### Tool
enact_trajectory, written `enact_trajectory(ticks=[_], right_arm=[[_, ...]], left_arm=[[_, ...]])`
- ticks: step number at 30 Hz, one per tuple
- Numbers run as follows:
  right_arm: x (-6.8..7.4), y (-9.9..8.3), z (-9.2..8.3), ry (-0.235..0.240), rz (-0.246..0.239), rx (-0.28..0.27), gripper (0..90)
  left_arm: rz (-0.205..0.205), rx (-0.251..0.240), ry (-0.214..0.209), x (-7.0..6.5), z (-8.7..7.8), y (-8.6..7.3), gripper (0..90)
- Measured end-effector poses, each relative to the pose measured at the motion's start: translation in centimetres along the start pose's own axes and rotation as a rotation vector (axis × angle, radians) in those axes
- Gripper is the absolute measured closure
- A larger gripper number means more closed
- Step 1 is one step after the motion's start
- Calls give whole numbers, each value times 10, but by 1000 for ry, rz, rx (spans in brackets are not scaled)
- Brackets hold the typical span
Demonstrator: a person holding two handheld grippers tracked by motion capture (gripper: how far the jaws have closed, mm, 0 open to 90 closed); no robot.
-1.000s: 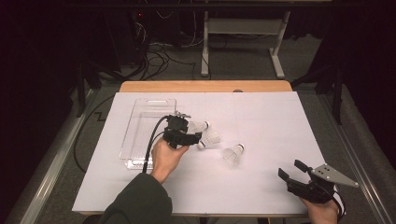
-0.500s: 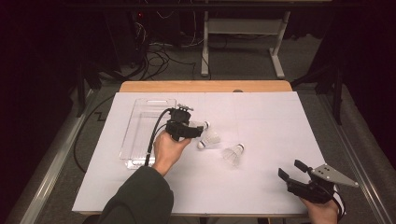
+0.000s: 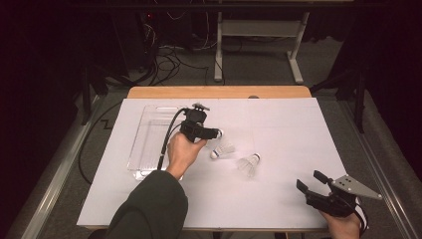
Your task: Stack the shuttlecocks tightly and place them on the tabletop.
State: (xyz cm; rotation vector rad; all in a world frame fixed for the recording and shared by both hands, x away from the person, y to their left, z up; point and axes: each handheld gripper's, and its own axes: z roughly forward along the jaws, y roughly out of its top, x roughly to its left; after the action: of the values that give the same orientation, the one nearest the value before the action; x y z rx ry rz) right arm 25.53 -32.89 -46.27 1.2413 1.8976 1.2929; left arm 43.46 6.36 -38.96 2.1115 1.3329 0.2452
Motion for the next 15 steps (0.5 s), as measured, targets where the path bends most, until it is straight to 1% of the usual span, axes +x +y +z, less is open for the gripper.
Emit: enact_trajectory(ticks=[2,4,7,9,15], right_arm=[[0,0,0,0,0,1,274],[0,0,0,0,0,0,274],[0,0,0,1,0,0,274],[0,0,0,2,-1,0,274],[0,0,0,1,0,0,274]], left_arm=[[4,22,9,1,4,0,402],[-2,35,19,2,8,0,402],[-18,60,21,5,12,0,403],[-16,75,23,5,14,-1,405],[-24,72,12,4,16,1,437]])
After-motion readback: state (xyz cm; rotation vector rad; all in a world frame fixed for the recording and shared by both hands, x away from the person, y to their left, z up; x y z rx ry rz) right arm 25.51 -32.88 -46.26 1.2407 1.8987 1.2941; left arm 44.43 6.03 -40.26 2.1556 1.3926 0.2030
